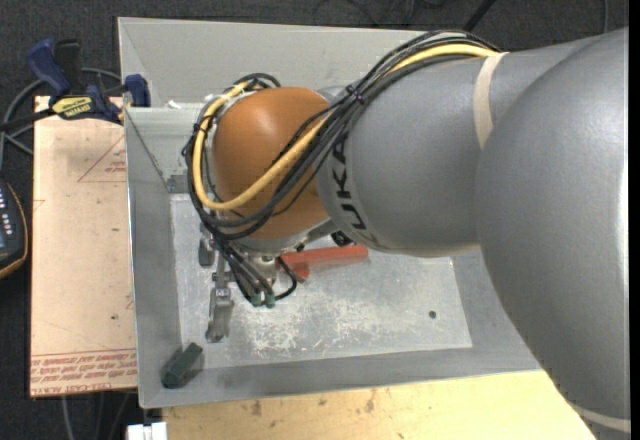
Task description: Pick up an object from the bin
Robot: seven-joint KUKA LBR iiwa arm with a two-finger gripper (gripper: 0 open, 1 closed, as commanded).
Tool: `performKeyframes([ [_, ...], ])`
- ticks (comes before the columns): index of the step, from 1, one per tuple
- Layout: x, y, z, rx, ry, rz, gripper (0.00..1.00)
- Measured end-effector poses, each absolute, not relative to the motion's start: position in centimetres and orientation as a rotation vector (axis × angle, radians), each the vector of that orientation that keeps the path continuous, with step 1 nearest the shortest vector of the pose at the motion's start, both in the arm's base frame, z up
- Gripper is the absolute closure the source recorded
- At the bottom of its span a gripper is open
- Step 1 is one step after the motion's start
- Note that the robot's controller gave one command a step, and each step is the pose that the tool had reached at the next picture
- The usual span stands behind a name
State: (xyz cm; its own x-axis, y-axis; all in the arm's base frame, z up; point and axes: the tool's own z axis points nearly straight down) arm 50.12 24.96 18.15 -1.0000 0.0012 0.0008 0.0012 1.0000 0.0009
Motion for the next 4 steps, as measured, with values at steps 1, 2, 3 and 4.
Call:
performKeyframes([
  [1,48.5,19.1,7.7,0.328,-3.134,-0.005,0.00],
  [2,48.2,24.5,9.7,0.357,-3.125,-0.008,0.00],
  [3,48.9,21.5,7.2,0.295,-3.141,-0.007,0.00],
  [4,50.9,13.5,13.2,0.008,-3.146,0.000,0.00],
])
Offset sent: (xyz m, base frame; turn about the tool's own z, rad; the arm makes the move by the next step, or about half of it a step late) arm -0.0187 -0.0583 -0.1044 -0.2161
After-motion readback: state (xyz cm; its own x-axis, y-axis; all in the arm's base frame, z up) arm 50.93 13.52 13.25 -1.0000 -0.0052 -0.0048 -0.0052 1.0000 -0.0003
